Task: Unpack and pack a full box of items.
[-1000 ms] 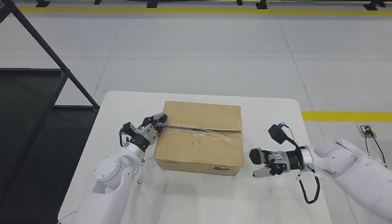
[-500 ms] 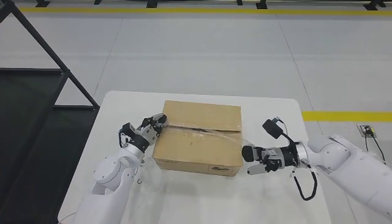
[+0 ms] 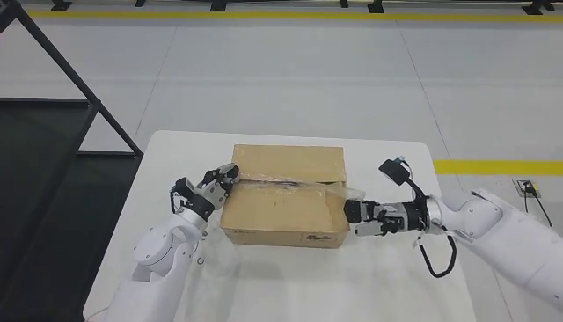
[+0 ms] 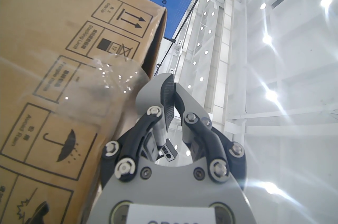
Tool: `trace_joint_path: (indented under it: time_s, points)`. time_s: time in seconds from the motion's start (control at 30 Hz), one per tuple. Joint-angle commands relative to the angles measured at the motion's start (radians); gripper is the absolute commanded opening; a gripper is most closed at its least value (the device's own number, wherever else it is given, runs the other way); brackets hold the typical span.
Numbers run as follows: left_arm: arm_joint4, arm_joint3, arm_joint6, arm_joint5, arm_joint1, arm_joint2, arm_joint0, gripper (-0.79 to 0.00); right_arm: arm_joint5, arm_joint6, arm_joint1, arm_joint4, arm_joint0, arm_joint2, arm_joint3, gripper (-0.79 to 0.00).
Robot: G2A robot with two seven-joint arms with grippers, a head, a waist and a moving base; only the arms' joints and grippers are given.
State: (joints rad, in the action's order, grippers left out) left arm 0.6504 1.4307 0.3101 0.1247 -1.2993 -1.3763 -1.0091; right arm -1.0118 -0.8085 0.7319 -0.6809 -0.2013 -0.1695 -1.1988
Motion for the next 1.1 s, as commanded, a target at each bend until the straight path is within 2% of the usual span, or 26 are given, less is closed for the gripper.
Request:
trace_joint_path:
  time_s: [0.0,0.4,0.77,0.87,1.07]
  points:
    - [0.0,0.002,0.0,0.0,0.0,-0.001,-0.002,-0.745,0.0,0.0,-0.004,-0.001,0.002,-0.001,0.006,0.0]
    - [-0.008,0.002,0.004,0.007,0.0,0.001,0.0,-0.745,0.0,0.001,-0.006,-0.026,0.017,-0.001,0.03,0.0]
    - [-0.002,0.0,0.004,0.004,-0.001,-0.001,0.003,-0.745,0.017,-0.017,0.071,-0.123,0.036,-0.02,0.125,0.0]
    - [-0.001,0.002,0.004,0.001,-0.002,-0.002,0.002,-0.745,0.0,0.001,0.093,-0.091,0.038,-0.036,0.134,0.0]
    - [-0.001,0.0,0.005,0.005,-0.002,-0.002,0.005,-0.745,0.0,0.001,0.106,0.02,0.015,-0.092,0.17,0.0]
